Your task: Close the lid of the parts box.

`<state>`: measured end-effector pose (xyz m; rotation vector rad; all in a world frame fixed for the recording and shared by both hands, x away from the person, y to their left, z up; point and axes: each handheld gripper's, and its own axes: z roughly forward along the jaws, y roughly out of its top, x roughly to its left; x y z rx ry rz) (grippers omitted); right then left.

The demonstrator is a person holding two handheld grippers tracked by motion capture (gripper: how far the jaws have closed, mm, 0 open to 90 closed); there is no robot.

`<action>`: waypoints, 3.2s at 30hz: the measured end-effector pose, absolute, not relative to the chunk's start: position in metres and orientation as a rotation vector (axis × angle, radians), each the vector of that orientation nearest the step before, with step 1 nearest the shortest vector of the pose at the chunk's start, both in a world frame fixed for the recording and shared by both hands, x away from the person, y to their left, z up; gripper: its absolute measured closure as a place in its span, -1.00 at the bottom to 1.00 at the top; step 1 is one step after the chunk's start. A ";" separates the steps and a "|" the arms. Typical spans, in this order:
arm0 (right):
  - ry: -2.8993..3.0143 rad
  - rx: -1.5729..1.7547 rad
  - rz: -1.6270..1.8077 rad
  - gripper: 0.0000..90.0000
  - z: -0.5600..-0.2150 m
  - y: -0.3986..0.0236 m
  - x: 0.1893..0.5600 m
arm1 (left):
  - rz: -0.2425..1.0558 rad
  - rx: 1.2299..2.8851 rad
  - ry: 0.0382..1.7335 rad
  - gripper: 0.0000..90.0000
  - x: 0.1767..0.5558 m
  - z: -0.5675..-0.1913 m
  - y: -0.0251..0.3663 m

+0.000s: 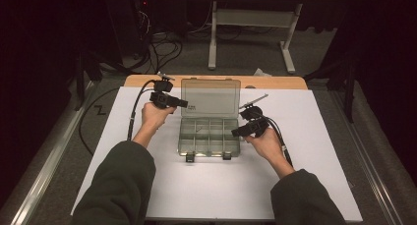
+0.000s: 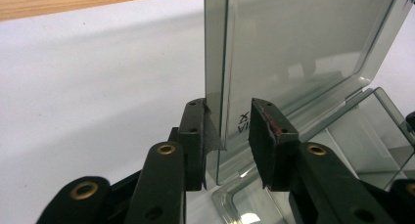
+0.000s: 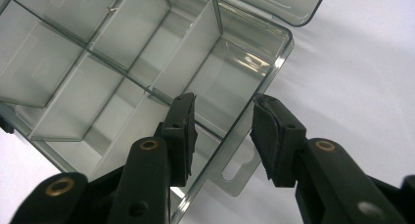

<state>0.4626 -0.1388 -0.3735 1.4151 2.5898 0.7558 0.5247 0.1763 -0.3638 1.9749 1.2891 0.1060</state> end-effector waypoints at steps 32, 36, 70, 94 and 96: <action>2.584 1.418 0.759 0.39 -0.374 -0.139 0.462 | 0.259 2.075 1.131 0.52 0.486 -0.353 0.173; 2.586 1.418 0.756 0.39 -0.373 -0.138 0.462 | 0.268 2.087 1.123 0.52 0.484 -0.353 0.172; 2.609 1.406 0.764 0.30 -0.372 -0.138 0.460 | 0.290 2.142 1.111 0.52 0.474 -0.351 0.171; 2.601 1.369 0.839 0.37 -0.359 -0.149 0.446 | 0.285 2.133 1.118 0.53 0.472 -0.349 0.172; 2.578 1.370 0.840 0.42 -0.357 -0.153 0.445 | 0.285 2.137 1.115 0.53 0.471 -0.348 0.172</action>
